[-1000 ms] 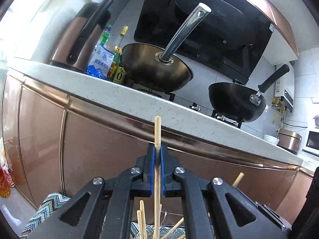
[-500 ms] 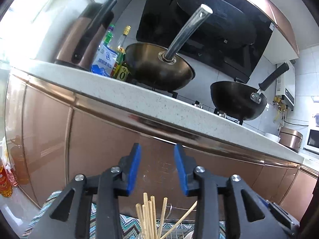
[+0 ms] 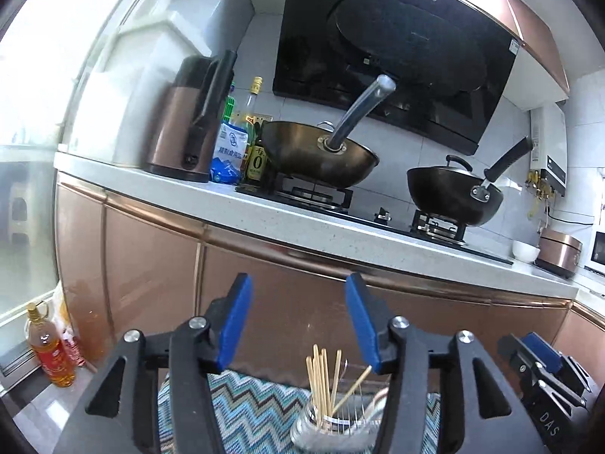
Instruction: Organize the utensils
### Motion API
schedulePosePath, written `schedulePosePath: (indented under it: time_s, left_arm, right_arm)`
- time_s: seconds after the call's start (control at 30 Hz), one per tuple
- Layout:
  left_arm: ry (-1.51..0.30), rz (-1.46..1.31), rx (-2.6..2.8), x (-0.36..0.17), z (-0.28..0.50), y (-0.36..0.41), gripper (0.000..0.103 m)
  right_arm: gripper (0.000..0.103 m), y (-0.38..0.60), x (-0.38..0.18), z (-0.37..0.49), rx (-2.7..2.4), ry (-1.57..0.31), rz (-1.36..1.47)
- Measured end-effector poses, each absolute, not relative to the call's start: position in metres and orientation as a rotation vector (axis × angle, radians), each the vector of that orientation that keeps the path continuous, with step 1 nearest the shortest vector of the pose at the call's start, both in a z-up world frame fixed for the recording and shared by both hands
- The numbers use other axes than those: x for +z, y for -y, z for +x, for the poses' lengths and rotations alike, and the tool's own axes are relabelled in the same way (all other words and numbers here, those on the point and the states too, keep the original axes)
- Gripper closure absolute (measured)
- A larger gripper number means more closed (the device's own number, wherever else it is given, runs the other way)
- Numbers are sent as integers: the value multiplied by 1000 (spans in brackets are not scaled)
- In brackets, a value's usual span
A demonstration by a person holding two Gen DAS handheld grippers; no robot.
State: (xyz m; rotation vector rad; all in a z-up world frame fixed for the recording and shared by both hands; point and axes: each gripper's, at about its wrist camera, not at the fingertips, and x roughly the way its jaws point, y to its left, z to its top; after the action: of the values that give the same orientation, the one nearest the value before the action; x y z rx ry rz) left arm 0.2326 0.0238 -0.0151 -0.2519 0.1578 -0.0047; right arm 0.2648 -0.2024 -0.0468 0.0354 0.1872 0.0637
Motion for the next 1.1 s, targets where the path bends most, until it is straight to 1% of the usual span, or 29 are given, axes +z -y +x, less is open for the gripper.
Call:
schedulePosePath:
  time_s: [0.07, 0.13, 0.33, 0.47, 0.53, 0.63, 0.83, 1.1]
  left_arm:
    - [-166, -242, 8, -7, 214, -27, 51]
    - [-159, -225, 26, -2, 197, -28, 48]
    - [-158, -149, 48, 7, 150, -21, 44]
    - [-162, -115, 51, 6, 128, -17, 42]
    - [-162, -105, 60, 7, 122, -16, 38]
    - [-150, -79, 76, 7, 109, -13, 35]
    - [-108, -10, 96, 9, 82, -2, 31]
    - [-106, 39, 103, 7, 59, 9, 29]
  right_arm:
    - [40, 205, -40, 245, 38, -182, 23]
    - [33, 206, -36, 227, 10, -166, 9]
    - [20, 216, -21, 178, -42, -121, 0]
    - [14, 223, -17, 157, -61, -106, 2]
    - [7, 228, -16, 147, -67, -100, 8]
    - [0, 236, -17, 133, -80, -89, 18]
    - [0, 257, -21, 110, -121, -79, 43]
    - [0, 285, -23, 88, -211, -75, 57]
